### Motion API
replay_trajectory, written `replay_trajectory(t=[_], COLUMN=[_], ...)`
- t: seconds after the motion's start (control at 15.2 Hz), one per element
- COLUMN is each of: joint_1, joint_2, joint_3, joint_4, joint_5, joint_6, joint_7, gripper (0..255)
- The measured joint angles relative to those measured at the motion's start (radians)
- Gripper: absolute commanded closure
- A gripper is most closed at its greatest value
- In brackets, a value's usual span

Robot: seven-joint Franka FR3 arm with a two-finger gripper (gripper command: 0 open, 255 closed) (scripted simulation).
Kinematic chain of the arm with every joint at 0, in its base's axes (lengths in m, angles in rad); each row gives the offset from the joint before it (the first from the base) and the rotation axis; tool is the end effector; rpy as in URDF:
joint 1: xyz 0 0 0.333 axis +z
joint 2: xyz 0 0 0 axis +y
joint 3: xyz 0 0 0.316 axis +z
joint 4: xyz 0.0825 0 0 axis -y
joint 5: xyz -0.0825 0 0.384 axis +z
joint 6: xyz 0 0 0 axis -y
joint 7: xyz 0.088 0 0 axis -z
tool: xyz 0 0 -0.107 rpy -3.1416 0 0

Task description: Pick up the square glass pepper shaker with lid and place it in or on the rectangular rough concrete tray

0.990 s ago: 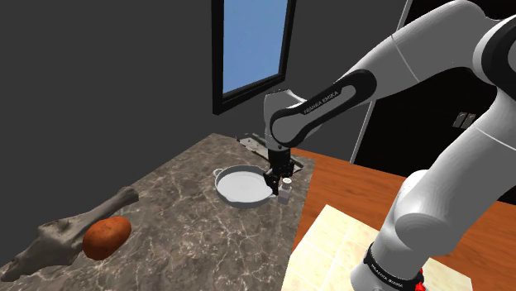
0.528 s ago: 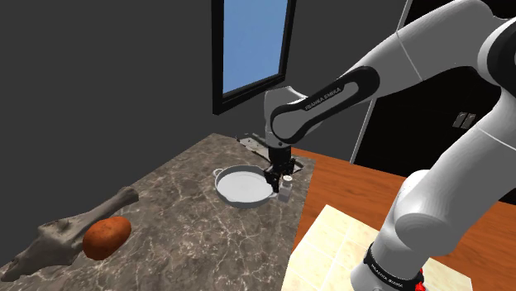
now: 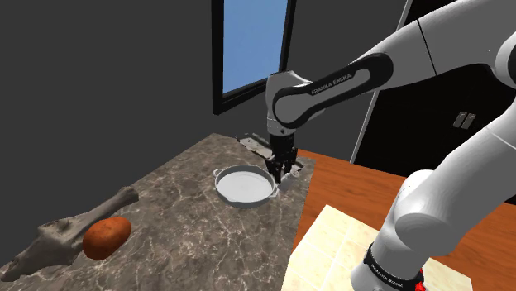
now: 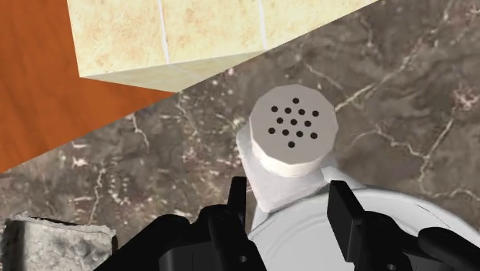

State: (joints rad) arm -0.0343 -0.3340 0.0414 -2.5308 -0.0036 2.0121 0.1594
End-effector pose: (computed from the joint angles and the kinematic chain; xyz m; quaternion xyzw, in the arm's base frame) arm 0.4007 0.0023 0.3790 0.9927 -0.0766 -0.0914 0.0159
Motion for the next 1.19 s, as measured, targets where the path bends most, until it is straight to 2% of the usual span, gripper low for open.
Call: replay_trajectory(t=[0.86, 1.19], joint_1=[0.002, -0.033], joint_2=[-0.072, 0.051], joint_3=[-0.001, -0.046], joint_4=[0.114, 0.236], joint_5=[0.003, -0.029], joint_6=[-0.186, -0.184], joint_7=[-0.002, -0.065], gripper=[255, 255])
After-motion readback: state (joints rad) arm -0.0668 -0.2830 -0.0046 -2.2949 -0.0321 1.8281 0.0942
